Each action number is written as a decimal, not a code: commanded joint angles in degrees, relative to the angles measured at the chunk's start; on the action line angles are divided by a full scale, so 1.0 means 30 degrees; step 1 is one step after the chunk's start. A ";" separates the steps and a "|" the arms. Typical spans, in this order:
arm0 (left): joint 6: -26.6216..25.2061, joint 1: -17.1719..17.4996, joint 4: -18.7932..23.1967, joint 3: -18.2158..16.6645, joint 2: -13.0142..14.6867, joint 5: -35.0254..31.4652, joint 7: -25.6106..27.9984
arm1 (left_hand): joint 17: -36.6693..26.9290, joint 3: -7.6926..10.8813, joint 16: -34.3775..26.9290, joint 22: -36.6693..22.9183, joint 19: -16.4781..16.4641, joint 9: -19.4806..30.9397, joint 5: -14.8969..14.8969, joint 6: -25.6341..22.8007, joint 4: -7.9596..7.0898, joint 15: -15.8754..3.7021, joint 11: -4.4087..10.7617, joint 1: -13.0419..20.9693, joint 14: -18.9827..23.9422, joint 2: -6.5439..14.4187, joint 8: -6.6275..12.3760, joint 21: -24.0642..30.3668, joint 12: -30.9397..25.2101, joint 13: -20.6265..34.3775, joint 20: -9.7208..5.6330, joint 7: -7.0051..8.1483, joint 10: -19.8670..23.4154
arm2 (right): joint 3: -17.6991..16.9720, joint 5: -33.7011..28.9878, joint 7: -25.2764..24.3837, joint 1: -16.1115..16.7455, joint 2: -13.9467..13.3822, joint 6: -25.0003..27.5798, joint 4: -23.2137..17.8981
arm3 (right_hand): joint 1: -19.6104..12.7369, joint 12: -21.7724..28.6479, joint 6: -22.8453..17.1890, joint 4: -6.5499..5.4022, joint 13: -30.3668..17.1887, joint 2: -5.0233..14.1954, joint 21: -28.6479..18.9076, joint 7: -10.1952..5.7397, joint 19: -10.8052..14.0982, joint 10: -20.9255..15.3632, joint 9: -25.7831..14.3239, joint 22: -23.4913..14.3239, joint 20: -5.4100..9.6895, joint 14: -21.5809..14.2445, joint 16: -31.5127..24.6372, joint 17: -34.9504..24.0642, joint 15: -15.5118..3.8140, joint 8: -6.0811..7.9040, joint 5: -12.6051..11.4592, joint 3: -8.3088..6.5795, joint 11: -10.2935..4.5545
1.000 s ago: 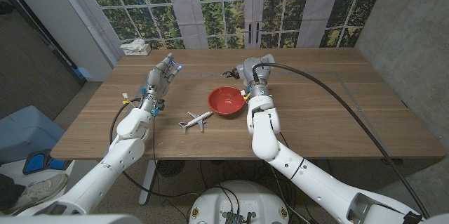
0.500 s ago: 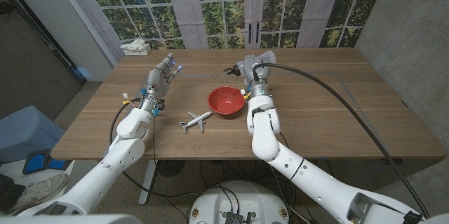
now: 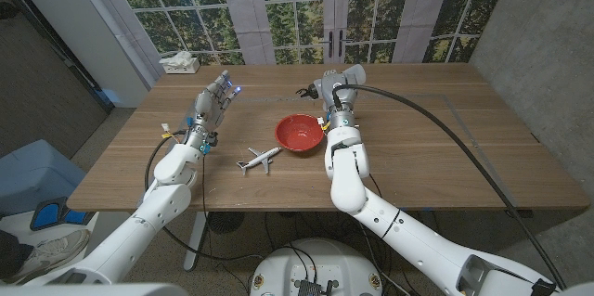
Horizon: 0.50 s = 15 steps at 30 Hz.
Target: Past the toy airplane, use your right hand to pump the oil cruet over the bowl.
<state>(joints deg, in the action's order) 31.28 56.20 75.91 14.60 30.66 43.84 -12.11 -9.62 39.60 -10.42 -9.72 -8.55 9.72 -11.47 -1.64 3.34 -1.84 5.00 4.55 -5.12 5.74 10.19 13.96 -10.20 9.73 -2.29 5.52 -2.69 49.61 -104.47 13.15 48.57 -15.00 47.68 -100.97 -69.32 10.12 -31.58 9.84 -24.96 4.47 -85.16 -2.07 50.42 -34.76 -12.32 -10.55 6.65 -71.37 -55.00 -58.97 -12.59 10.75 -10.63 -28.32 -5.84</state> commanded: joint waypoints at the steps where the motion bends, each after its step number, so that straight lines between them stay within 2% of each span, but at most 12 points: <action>1: 0.0018 0.0202 0.0287 -0.0025 0.0090 -0.0055 0.0114 | -0.0035 -0.0040 0.0062 -0.0103 -0.0162 0.0032 -0.0039 0.0016 0.0105 -0.1238 0.0000 0.0273 0.0001 0.1338 0.0049 -0.0055 -0.0192 0.0073 -0.0360 0.0136 0.0020 | -0.0137 -0.0366 0.0287 0.0211 0.0113 -0.0109 -0.0075 | -0.0208 0.0121 0.0196 -0.0134 0.0059 -0.0133 -0.0076 -0.0122 -0.0037 0.0023 0.0001 -0.0055 0.1976 -0.0246 0.0162 -0.0111 0.0018 -0.0008 -0.0066 -0.0030 -0.0160; 6: 0.0013 0.0323 0.0435 -0.0047 0.0124 -0.0066 0.0199 | -0.0045 -0.0045 0.0057 -0.0104 -0.0175 0.0032 -0.0039 0.0009 0.0090 -0.1246 -0.0010 0.0265 0.0012 0.1327 0.0052 -0.0081 -0.0196 0.0074 -0.0364 0.0116 0.0032 | -0.0214 -0.0487 0.0449 0.0267 0.0163 -0.0152 -0.0107 | -0.0215 0.0238 0.0318 -0.0144 0.0210 -0.0255 -0.0100 -0.0516 -0.0081 -0.0132 0.0050 -0.0055 0.1971 -0.0299 0.0294 -0.0199 0.0021 0.0026 -0.0067 0.0023 -0.0312; 12: 0.0036 0.0416 0.0527 -0.0055 0.0141 -0.0082 0.0247 | -0.0047 -0.0041 0.0060 -0.0105 -0.0191 0.0032 -0.0042 0.0004 0.0086 -0.1235 -0.0017 0.0269 0.0010 0.1324 0.0053 -0.0103 -0.0204 0.0074 -0.0382 0.0128 0.0054 | -0.0218 -0.0650 0.0446 0.0341 0.0143 -0.0272 -0.0129 | -0.0212 0.0254 0.0328 -0.0176 0.0357 -0.0319 -0.0115 -0.0359 -0.0145 -0.0094 0.0086 -0.0056 0.1972 -0.0258 0.0538 -0.0163 0.0018 0.0093 -0.0074 0.0067 -0.0242; 15: 0.0016 0.0468 0.0580 -0.0059 0.0155 -0.0077 0.0279 | -0.0047 -0.0035 0.0059 -0.0106 -0.0196 0.0032 -0.0045 0.0006 0.0083 -0.1232 -0.0023 0.0276 0.0016 0.1333 0.0053 -0.0120 -0.0215 0.0074 -0.0376 0.0125 0.0087 | -0.0197 -0.0848 0.0720 0.0353 0.0145 -0.0399 -0.0122 | -0.0200 0.0296 0.0218 -0.0271 0.0469 -0.0150 -0.0064 -0.0140 -0.0213 -0.0157 0.0114 -0.0031 0.1963 -0.0253 0.0703 -0.0138 0.0021 0.0171 -0.0095 0.0021 -0.0130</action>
<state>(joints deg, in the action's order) 31.34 57.00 76.98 14.52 30.96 43.70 -11.65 -9.62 39.43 -10.42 -9.72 -8.53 9.72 -11.47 -1.64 3.51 -1.84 5.00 4.55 -5.12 5.74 10.18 13.76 -10.61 9.73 -2.27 5.52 -2.69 49.14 -105.82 14.16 49.26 -14.61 47.32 -101.14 -69.70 10.61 -30.57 9.47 -23.63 4.07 -85.16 -3.09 50.00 -34.80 -11.98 -10.54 6.65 -71.98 -53.18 -59.24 -12.79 10.76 -10.62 -28.08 -6.50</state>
